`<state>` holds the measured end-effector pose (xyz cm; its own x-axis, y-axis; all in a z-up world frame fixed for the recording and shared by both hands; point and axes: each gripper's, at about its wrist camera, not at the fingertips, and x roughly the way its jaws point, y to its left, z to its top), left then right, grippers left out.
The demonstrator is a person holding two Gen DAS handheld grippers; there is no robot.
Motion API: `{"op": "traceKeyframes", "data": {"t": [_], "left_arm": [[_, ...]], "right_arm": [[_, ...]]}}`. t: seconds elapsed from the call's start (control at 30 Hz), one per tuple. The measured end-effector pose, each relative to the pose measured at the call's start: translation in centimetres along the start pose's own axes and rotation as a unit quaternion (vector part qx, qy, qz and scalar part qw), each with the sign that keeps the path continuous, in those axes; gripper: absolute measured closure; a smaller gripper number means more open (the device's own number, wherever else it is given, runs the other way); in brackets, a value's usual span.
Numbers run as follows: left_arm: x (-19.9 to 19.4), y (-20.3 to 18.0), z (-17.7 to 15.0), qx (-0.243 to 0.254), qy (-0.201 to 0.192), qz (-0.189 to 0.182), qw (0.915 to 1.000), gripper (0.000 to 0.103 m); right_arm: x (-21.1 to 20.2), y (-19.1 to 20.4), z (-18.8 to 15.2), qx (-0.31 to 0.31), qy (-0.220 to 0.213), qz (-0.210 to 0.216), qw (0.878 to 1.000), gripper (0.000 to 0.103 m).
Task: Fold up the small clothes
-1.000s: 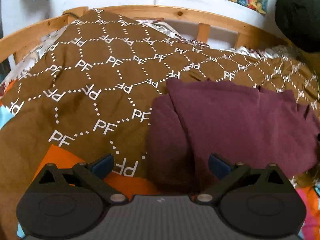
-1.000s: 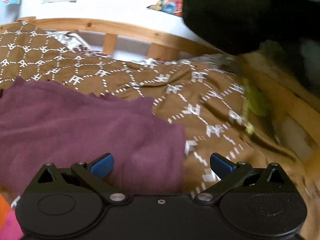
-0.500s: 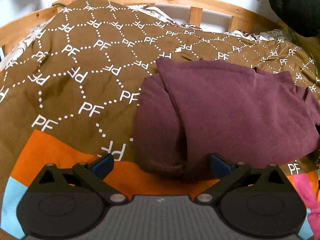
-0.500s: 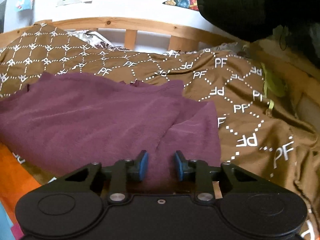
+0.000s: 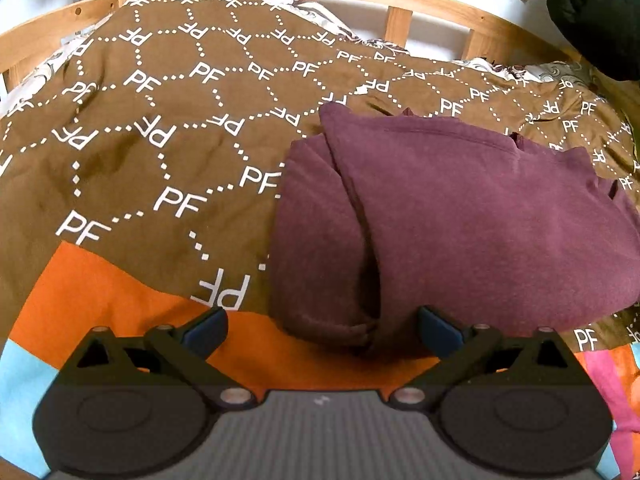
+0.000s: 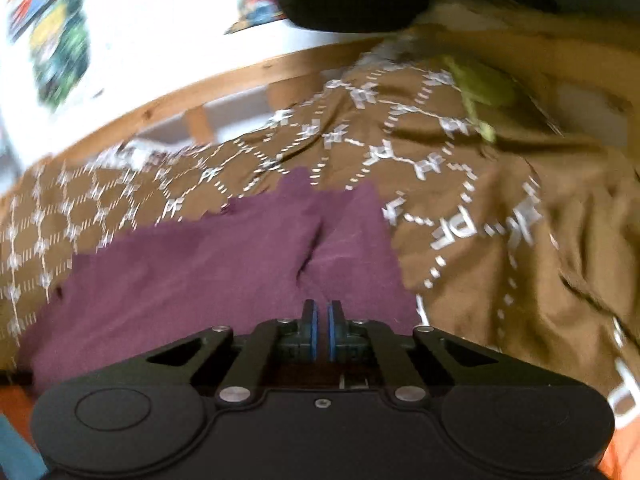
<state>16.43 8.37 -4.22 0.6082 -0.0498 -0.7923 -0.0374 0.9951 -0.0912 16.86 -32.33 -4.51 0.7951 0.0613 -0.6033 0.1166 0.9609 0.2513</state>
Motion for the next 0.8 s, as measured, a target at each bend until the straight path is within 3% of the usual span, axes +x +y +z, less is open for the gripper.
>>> {"op": "traceKeyframes", "data": {"t": [0.2, 0.33, 0.43, 0.53, 0.6, 0.73, 0.8], "left_arm": [[0.0, -0.1, -0.1, -0.001, 0.001, 0.001, 1.0, 0.001], [0.0, 0.0, -0.1, -0.007, 0.005, 0.0, 1.0, 0.001], [0.1, 0.1, 0.0, -0.01, 0.009, -0.001, 0.9999, 0.001], [0.2, 0.2, 0.0, -0.011, 0.014, -0.002, 0.9998, 0.001], [0.4, 0.2, 0.0, -0.008, 0.017, -0.003, 0.9998, 0.001], [0.4, 0.1, -0.1, -0.007, 0.019, 0.0, 0.9998, 0.001], [0.4, 0.0, -0.1, -0.005, 0.019, 0.002, 0.9998, 0.001]], "right_arm": [[0.5, -0.4, -1.6, 0.026, 0.008, -0.013, 1.0, 0.099], [0.1, 0.3, -1.5, -0.001, 0.002, -0.02, 1.0, 0.098], [-0.2, 1.2, -1.6, -0.033, -0.002, -0.031, 0.999, 0.091], [-0.6, 1.9, -1.8, -0.05, -0.008, -0.05, 0.997, 0.078], [-0.6, 2.2, -1.9, -0.053, -0.006, -0.061, 0.997, 0.063], [-0.8, 2.7, -2.3, -0.051, -0.004, -0.08, 0.995, 0.047], [-1.0, 3.2, -2.3, -0.054, -0.006, -0.085, 0.995, 0.032]]}}
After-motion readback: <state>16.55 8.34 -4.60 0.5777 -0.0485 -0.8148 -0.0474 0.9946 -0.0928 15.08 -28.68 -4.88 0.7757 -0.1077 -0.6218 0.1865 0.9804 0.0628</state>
